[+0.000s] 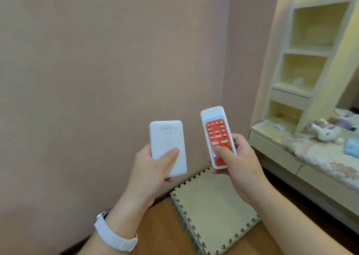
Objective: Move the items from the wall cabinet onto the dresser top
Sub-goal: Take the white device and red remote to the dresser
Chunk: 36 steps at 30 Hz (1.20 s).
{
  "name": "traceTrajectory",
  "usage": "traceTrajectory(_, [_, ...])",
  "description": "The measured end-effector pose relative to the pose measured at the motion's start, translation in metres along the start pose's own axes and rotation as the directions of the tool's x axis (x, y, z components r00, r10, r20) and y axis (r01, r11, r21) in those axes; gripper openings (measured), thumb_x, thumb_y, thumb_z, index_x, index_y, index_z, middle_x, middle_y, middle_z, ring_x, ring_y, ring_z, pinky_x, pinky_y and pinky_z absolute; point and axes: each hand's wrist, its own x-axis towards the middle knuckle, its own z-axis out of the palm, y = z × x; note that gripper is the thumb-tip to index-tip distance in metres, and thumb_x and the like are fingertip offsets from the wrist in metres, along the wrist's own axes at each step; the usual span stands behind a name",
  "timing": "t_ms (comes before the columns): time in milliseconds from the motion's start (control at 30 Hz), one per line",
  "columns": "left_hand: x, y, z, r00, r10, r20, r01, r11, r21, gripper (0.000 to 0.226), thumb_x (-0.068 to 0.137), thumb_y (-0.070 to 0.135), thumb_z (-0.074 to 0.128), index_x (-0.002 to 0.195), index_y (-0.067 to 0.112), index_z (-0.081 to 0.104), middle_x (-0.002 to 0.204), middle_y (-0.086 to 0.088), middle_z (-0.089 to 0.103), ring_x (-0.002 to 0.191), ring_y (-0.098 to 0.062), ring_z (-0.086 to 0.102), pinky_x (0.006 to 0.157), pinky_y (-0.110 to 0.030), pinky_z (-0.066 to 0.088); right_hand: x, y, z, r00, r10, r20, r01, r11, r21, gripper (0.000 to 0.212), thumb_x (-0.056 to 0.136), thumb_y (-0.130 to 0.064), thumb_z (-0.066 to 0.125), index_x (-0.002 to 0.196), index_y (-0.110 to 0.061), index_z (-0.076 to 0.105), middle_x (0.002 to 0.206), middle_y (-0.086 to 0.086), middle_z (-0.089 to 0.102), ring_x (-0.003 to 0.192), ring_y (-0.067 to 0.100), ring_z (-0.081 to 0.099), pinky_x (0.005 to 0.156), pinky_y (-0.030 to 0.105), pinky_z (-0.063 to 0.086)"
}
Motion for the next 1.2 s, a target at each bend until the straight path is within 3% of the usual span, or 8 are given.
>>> traceTrajectory(100, [-0.002,0.001,0.073,0.994,-0.003,0.112,0.003,1.0,-0.002,0.012,0.088,0.012,0.068,0.099,0.016,0.066,0.082,0.002,0.073,0.063,-0.011,0.067,0.046,-0.027,0.049,-0.001,-0.004,-0.071,0.996,0.002,-0.089,-0.001,1.0,0.008,0.016,0.091,-0.011,0.062,0.102,-0.019,0.056,0.09,0.009,0.069,0.072,0.024,0.071,0.058,0.034,0.052])
traceTrajectory(267, [-0.006,-0.003,0.173,0.953,0.005,0.303,-0.019,0.999,0.045,0.011,0.089,0.013,0.068,0.099,0.016,0.068,0.082,0.002,0.073,0.067,-0.013,0.066,0.05,-0.029,0.048,-0.007,-0.016,-0.17,0.965,0.012,-0.261,-0.002,0.999,0.039,0.016,0.092,-0.011,0.06,0.104,-0.02,0.056,0.093,0.012,0.069,0.079,0.031,0.07,0.056,0.036,0.056])
traceTrajectory(433, [-0.001,-0.007,0.245,0.894,-0.033,0.446,-0.001,0.997,0.076,0.024,0.078,0.025,0.073,0.1,0.016,0.068,0.079,0.003,0.071,0.065,-0.012,0.065,0.051,-0.028,0.047,-0.014,-0.027,-0.233,0.917,0.008,-0.398,0.005,1.0,0.03,0.016,0.093,-0.012,0.059,0.105,-0.021,0.055,0.095,0.011,0.068,0.083,0.031,0.071,0.058,0.036,0.058])
traceTrajectory(600, [0.022,-0.022,0.308,0.845,-0.045,0.533,0.003,0.997,0.079,0.013,0.087,0.014,0.069,0.099,0.019,0.067,0.079,0.005,0.071,0.064,-0.008,0.067,0.047,-0.026,0.048,-0.009,-0.019,-0.277,0.855,0.041,-0.517,-0.034,0.999,0.022,0.019,0.093,-0.013,0.06,0.108,-0.024,0.055,0.095,0.006,0.069,0.079,0.024,0.072,0.06,0.035,0.058])
traceTrajectory(933, [0.106,-0.061,0.44,0.663,-0.162,0.731,0.153,0.985,0.079,0.016,0.089,0.015,0.067,0.104,0.019,0.066,0.089,-0.001,0.073,0.07,-0.015,0.071,0.048,-0.028,0.05,0.053,-0.005,-0.355,0.647,0.052,-0.761,-0.16,0.985,-0.068,0.017,0.092,-0.018,0.062,0.106,-0.023,0.055,0.098,0.006,0.068,0.075,0.017,0.073,0.059,0.032,0.057])
traceTrajectory(1200, [0.174,-0.087,0.532,0.49,-0.198,0.849,0.201,0.973,0.111,0.02,0.089,0.018,0.067,0.108,0.023,0.064,0.097,0.001,0.073,0.082,-0.016,0.071,0.048,-0.026,0.052,0.109,0.001,-0.397,0.458,0.022,-0.889,-0.231,0.968,-0.095,0.016,0.091,-0.014,0.061,0.105,-0.021,0.057,0.096,0.007,0.068,0.082,0.023,0.069,0.061,0.036,0.06])
